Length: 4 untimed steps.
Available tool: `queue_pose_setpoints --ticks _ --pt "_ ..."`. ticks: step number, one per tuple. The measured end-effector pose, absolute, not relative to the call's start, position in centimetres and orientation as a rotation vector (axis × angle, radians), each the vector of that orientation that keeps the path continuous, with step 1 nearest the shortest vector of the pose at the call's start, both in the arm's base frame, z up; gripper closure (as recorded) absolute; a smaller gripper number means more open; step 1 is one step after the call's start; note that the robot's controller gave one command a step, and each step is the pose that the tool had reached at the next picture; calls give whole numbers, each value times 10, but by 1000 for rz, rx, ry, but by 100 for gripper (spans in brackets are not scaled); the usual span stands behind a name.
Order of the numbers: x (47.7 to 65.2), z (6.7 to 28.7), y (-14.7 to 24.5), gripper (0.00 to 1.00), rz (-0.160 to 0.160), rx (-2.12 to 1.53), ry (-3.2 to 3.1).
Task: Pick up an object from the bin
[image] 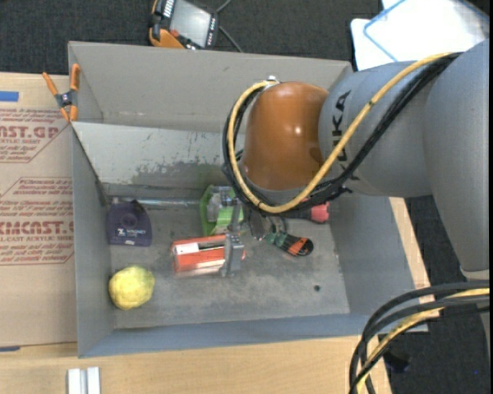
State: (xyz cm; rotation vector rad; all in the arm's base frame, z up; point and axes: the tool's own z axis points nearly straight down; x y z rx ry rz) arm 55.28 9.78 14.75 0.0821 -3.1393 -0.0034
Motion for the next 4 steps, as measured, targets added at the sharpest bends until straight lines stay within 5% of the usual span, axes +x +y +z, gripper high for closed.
queue_pose_setpoints --ticks 1,2,3,4 --pt "554 101 108 0 -6 172 -3138" --pt "537 118 102 0 -7 -35 -3146" --pt "546 70 99 0 -7 240 -3136" --pt "538 71 98 100 -11 48 -3151"
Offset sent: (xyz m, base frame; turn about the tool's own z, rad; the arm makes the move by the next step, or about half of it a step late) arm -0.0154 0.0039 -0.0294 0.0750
